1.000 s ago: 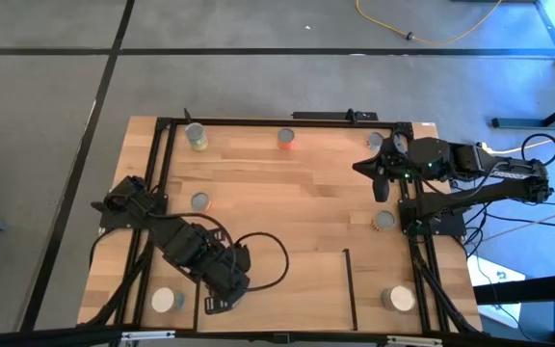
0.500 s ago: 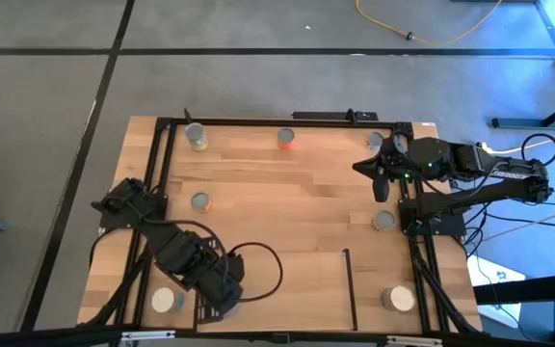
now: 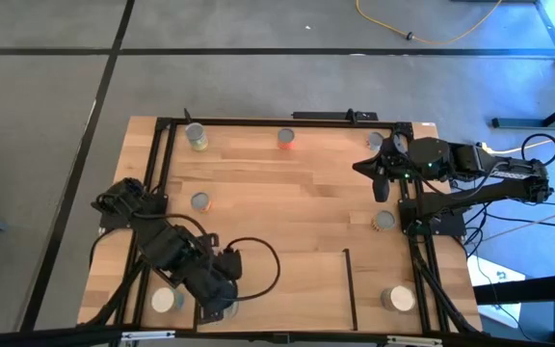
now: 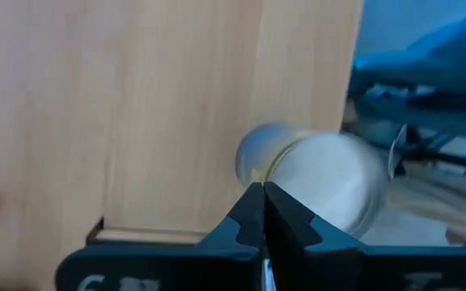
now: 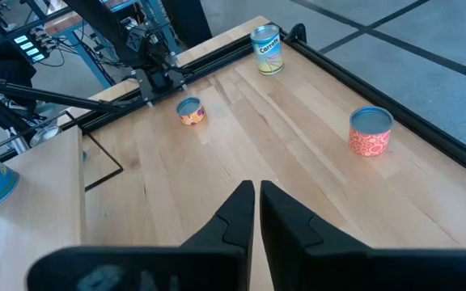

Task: Pick and place cans onto a shelf
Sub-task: Put the canned peas on the shelf, then put the canned carrots on the shelf

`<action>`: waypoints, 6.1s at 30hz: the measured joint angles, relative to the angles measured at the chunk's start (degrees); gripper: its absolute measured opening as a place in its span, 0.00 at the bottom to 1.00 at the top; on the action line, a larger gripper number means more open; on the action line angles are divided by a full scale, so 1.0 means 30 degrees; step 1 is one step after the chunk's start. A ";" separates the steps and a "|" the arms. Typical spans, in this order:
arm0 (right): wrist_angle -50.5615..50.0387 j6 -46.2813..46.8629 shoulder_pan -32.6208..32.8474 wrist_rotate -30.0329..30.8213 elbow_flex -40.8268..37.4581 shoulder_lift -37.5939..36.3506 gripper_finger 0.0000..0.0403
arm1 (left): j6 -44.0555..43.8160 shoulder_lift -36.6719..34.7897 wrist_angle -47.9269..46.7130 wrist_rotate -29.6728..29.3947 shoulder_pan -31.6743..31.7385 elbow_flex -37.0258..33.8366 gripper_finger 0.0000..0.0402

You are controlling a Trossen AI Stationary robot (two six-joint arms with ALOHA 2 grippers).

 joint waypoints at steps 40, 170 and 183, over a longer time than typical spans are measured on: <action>0.0015 0.0503 0.0004 0.0000 0.0000 -0.0007 0.07 | 0.0066 -0.0430 -0.0065 -0.6431 0.1594 0.0496 0.00; 0.5195 -0.3648 -0.4135 0.5792 0.0000 0.0029 0.07 | 0.9552 -0.2659 -0.0052 0.0480 3.2618 -0.5501 0.16; 0.5246 -0.4065 -0.4135 0.5828 0.0000 0.0029 0.07 | 1.2065 -0.2657 0.0490 0.1137 3.2608 -1.0319 0.15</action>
